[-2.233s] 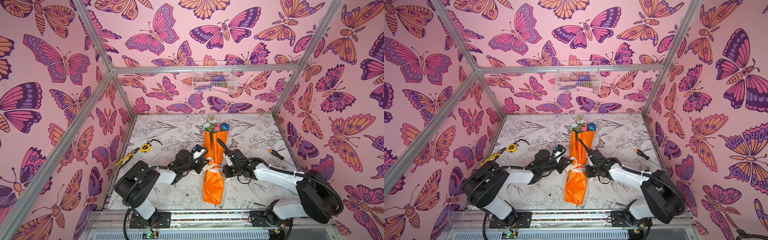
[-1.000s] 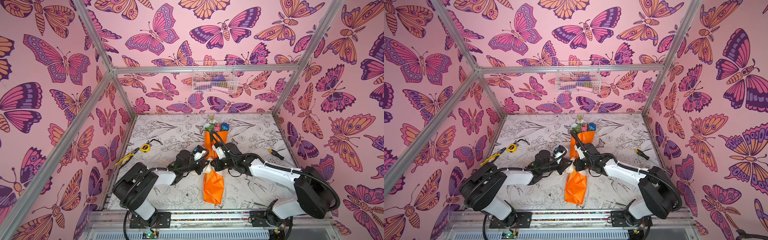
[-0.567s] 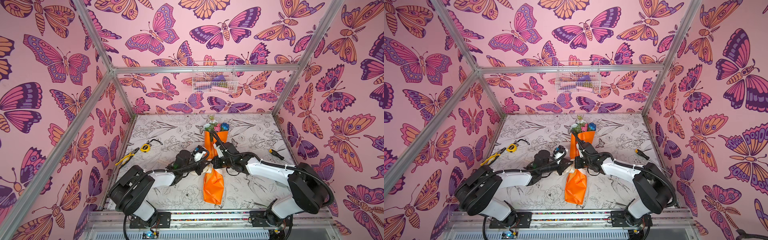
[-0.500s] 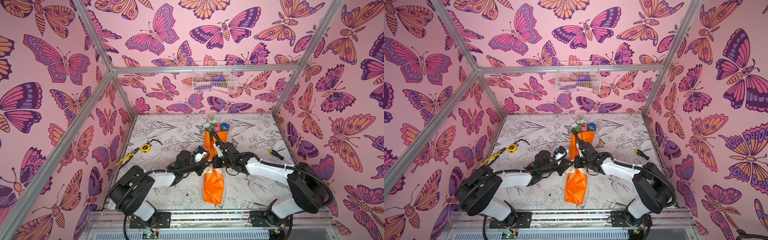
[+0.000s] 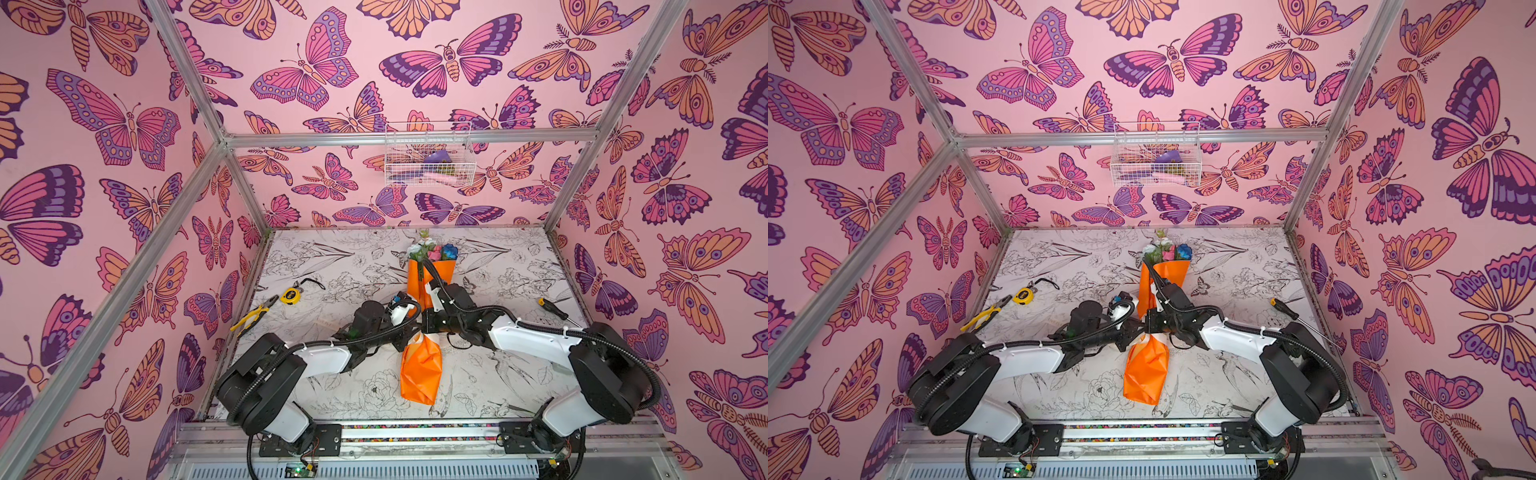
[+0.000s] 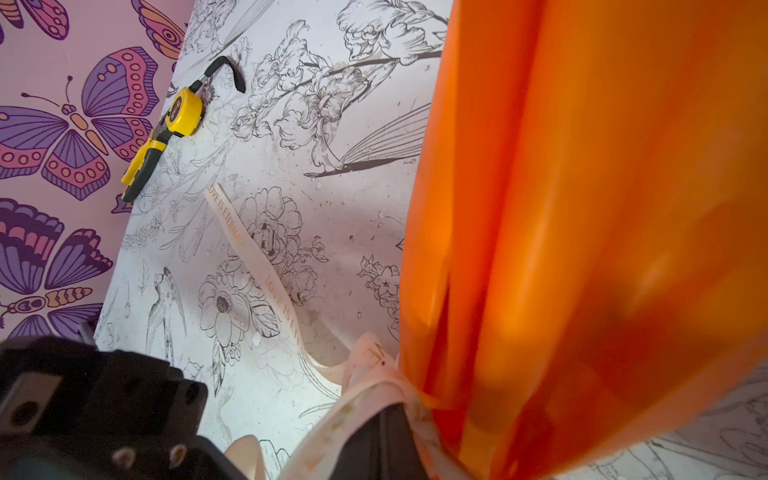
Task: Tie the bouquet of fake flowers
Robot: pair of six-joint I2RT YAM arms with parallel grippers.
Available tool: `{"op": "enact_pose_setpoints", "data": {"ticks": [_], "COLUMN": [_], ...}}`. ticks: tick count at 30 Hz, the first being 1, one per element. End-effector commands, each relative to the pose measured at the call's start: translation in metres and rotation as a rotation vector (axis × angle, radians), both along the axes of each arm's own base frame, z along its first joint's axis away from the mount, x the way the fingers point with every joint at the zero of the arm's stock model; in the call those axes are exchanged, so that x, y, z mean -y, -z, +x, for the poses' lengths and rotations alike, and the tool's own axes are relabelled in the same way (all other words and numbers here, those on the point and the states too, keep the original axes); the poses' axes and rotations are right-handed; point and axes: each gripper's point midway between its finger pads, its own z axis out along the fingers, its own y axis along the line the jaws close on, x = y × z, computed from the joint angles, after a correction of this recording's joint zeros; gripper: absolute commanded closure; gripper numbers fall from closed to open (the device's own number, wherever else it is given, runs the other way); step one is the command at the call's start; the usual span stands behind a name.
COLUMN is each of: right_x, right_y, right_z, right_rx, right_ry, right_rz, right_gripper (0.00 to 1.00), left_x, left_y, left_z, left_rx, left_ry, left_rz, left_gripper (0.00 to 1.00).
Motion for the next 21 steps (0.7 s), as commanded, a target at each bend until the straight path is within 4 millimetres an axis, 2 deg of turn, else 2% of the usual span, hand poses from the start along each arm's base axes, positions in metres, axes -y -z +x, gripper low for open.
{"op": "enact_pose_setpoints", "data": {"ticks": [1,4,14,21], "right_x": [-0.005,-0.005,-0.001,0.001], "right_y": [0.0,-0.002,-0.002,0.004], "right_z": [0.0,-0.001,0.005,0.005], "right_rx": [0.01,0.012,0.054,0.048], "right_ry": [0.0,0.0,0.055,0.06], "right_rz": [0.016,0.031,0.07,0.055], "right_gripper": [1.0,1.0,1.0,1.0], "left_x": [0.001,0.006,0.009,0.009], "left_y": [-0.018,-0.018,0.007,0.031], "left_z": [0.004,0.001,-0.011,-0.017], "left_rx": [0.033,0.019,-0.104,-0.18], "left_ry": [-0.024,0.008,0.035,0.044], "left_rz": [-0.027,-0.027,-0.017,0.012], "left_gripper": [0.86,0.83,0.93,0.95]}}
